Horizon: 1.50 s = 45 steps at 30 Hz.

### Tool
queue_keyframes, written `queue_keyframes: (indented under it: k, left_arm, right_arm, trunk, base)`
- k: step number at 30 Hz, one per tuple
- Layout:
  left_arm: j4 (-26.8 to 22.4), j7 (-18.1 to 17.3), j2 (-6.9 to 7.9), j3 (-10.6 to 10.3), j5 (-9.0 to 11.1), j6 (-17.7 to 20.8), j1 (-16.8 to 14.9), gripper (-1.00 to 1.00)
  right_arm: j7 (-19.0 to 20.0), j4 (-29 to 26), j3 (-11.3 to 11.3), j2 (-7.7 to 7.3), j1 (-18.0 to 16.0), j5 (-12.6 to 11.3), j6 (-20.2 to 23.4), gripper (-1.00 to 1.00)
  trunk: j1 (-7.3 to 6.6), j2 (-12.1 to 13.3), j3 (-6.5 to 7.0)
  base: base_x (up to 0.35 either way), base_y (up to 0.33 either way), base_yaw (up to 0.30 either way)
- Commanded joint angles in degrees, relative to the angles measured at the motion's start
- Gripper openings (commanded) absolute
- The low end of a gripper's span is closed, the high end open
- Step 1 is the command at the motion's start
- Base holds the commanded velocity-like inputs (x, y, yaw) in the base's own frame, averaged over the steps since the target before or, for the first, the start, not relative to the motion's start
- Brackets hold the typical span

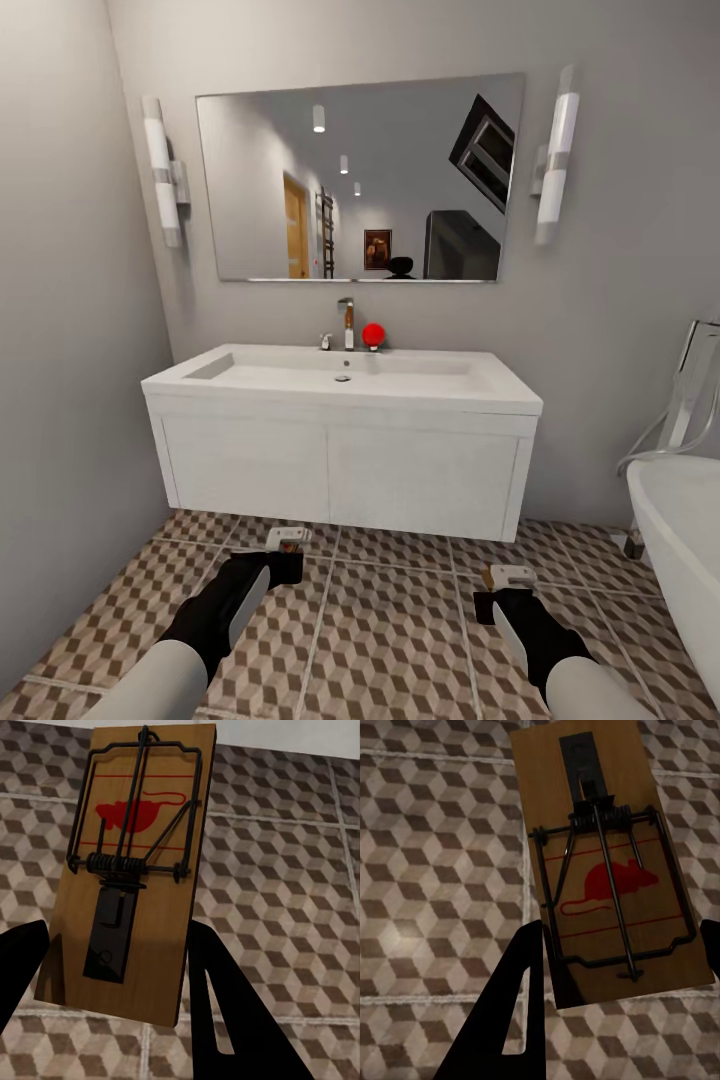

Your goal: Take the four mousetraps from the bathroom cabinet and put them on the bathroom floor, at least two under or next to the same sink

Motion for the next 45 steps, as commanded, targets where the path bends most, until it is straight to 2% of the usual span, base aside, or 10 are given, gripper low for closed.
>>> queue_keyframes:
  k: [1, 3, 45]
  left_arm:
    - [-0.1, 0.2, 0.02, -0.1, 0.5, 0.3, 0.0, -1.0]
    - [-0.1, 0.2, 0.0, -0.1, 0.5, 0.4, 0.0, -1.0]
    - [0.4, 0.1, -0.01, 0.0, 0.6, 0.5, 0.0, -1.0]
  right_arm:
    - [0.1, -0.1, -0.3, 0.05, 0.0, 0.5, 0.4, -1.0]
    - [0.1, -0.1, -0.3, 0.05, 0.0, 0.5, 0.4, -1.0]
    - [0.2, -0.1, -0.3, 0.05, 0.0, 0.5, 0.3, -1.0]
  trunk:
    - [-0.01, 0.0, -0.07]
    - [-0.01, 0.0, -0.07]
    - [9.02, -16.5, -7.65]
  base:
    - [0.0, 0.0, 0.0]
    - [0.0, 0.0, 0.0]
    - [0.0, 0.0, 0.0]
